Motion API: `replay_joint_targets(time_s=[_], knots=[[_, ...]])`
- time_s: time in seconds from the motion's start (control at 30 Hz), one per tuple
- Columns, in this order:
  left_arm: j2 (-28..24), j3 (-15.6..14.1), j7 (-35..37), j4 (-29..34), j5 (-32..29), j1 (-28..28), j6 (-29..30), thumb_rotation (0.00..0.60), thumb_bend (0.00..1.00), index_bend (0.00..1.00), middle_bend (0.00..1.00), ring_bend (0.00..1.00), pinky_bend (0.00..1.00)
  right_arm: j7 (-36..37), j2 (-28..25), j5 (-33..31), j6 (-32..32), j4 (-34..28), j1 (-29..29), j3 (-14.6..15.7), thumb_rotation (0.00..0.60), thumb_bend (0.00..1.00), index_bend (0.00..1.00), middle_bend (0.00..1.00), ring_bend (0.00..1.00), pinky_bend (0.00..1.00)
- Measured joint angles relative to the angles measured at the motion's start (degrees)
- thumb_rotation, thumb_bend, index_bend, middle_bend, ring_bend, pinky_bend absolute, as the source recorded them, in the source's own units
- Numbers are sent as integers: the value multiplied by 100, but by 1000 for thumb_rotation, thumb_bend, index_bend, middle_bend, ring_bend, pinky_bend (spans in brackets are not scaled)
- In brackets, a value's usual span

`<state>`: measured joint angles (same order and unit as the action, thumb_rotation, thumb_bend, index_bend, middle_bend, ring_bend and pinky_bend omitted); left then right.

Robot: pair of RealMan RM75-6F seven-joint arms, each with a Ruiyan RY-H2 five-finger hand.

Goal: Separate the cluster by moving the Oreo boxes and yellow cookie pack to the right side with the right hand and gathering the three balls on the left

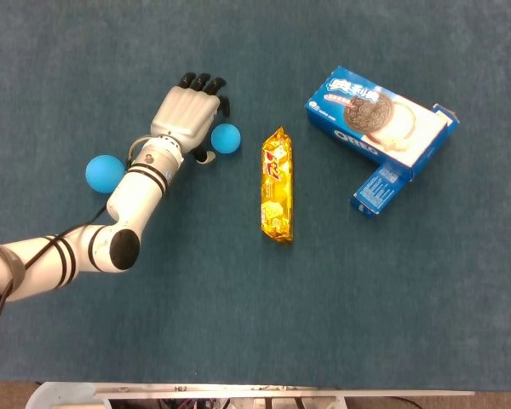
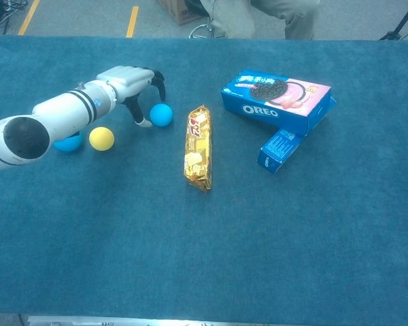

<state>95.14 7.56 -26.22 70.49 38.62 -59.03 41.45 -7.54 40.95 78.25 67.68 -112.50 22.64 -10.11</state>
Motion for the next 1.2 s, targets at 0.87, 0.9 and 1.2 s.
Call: replay_joint_targets(time_s=[0.87,0.9,1.2], knots=[[181,172,155,-286,74,37,69,600,191,493,171,0,50,119,7,-7,22,64,-52,-8,600,139,239,455,420,476],[128,171,165,-246,91,55,80,600,191,493,171,0,50,117,11,-3,19,61,-49,-9,600,139,239,455,420,477],[-755,-17,193,286,258,368,192,600,191,491,171,0,50,72,92,37,-38,28,11,-14,600,138,239,455,420,476]])
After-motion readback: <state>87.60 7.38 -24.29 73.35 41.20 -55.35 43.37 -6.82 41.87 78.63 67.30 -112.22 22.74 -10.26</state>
